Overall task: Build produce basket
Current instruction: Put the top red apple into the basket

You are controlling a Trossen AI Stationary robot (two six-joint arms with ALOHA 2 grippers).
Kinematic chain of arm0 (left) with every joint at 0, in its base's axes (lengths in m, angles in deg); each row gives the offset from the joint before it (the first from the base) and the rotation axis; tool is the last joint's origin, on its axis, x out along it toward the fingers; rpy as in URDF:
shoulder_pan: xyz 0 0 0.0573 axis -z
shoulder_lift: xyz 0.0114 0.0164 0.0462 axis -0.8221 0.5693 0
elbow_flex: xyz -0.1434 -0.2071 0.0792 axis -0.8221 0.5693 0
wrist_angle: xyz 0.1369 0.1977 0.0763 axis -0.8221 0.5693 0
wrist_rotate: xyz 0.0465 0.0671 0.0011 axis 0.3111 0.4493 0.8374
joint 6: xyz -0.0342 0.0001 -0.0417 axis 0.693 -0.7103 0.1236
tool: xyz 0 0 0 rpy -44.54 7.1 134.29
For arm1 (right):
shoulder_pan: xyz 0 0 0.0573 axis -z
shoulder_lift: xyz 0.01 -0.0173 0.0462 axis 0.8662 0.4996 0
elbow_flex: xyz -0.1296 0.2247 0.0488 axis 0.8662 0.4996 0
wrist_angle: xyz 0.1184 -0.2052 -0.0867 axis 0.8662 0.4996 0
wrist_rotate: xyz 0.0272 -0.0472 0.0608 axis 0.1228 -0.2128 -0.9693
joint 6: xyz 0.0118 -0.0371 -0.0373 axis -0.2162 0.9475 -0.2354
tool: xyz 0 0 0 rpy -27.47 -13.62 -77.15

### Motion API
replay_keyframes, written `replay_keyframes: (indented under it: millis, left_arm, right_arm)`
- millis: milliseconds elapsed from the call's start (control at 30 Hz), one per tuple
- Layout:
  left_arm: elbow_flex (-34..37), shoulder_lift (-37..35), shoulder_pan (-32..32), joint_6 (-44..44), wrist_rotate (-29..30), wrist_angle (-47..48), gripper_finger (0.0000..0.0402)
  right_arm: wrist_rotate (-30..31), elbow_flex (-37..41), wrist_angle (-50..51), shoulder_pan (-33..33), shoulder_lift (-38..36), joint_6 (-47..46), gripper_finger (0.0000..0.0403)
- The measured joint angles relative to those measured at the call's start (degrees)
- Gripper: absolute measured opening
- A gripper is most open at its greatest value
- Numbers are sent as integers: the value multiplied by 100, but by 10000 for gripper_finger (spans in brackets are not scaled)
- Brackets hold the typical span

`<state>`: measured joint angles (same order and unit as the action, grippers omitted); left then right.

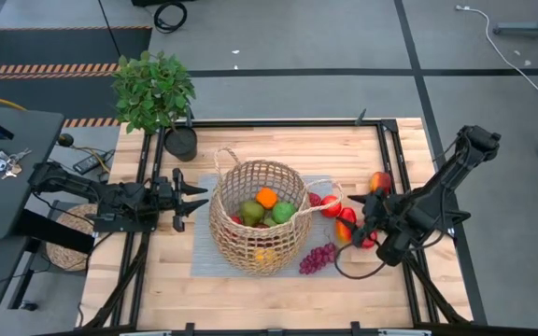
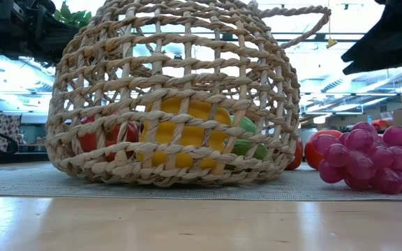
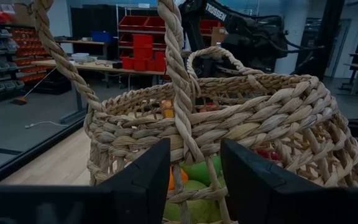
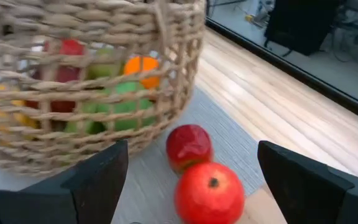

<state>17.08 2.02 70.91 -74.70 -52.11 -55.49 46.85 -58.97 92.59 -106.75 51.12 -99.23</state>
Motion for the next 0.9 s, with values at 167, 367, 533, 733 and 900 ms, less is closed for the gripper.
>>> replay_keyframes:
  millis: [167,367,533,733,900]
  left_arm:
    - [0,2,0,0,0,0,151]
    - [0,2,0,0,0,0,150]
    - [0,2,0,0,0,0,148]
    - [0,2,0,0,0,0,152]
    - [0,2,0,0,-1,0,147]
  right_arm:
    - [198,22,-17,194,2,108,361]
    - [595,22,-19,483,2,655,361]
    - [475,22,-19,778,2,1065,361]
    - [198,25,-34,943,4,1049,361]
    - [528,255,-271,946,7,1129,361]
